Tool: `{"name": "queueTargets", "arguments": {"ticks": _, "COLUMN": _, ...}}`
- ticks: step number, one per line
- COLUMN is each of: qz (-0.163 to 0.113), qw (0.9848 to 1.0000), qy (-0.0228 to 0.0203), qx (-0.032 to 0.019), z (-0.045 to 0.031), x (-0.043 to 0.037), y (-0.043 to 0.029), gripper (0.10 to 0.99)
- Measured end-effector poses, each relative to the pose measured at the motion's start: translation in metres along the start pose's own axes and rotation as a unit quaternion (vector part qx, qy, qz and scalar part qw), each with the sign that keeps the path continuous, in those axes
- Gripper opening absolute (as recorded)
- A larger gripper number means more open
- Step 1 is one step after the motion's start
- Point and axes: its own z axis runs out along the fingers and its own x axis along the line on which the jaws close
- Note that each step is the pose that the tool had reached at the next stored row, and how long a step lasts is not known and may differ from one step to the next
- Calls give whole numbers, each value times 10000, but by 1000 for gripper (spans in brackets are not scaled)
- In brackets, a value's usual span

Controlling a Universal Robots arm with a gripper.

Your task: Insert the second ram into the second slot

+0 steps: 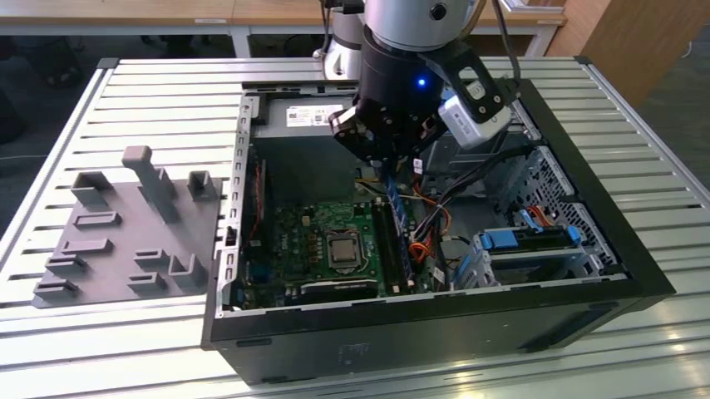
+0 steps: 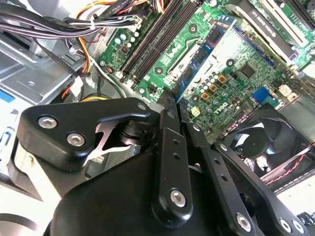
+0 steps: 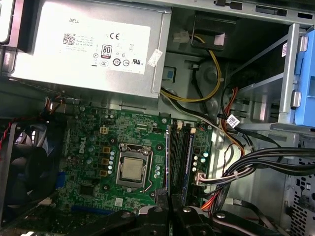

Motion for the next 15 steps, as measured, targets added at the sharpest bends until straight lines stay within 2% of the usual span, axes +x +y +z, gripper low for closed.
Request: {"name": "queueTargets", "arguments": {"ticks": 15, "qz": 0, "qw": 10000, "qy": 0, "qx": 1, "z": 41, "x": 3, "y": -21, "gripper": 137}}
